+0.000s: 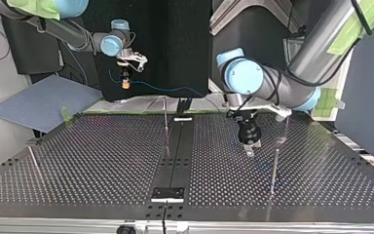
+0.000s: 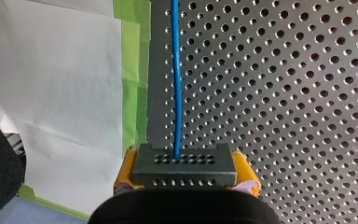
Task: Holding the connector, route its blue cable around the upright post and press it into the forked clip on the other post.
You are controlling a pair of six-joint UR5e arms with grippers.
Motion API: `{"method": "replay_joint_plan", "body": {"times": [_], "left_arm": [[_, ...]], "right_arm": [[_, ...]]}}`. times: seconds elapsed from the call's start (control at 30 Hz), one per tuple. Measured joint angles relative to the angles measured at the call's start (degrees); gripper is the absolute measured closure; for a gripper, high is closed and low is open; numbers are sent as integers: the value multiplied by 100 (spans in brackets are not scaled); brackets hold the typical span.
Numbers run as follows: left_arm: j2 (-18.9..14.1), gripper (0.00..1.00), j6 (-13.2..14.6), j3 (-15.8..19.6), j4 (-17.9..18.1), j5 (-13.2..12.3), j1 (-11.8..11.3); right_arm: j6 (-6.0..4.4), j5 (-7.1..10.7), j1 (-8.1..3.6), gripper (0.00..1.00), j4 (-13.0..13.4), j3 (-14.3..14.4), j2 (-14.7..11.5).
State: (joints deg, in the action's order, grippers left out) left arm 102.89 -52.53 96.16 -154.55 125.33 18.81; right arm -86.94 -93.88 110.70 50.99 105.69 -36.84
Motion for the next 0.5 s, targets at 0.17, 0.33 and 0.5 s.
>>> {"method": "replay_joint_plan", "body": {"times": [0.17,0.33,0.5], "left_arm": [[1,0,6,-1,33,-156,-122],[4,0,-16,-4,51,-304,-147],[5,0,-27,-3,55,-357,-147]], "right_arm": [[0,0,0,100,1,1,3],[0,0,0,100,9,1,9],[0,0,0,100,19,1,12]]}}
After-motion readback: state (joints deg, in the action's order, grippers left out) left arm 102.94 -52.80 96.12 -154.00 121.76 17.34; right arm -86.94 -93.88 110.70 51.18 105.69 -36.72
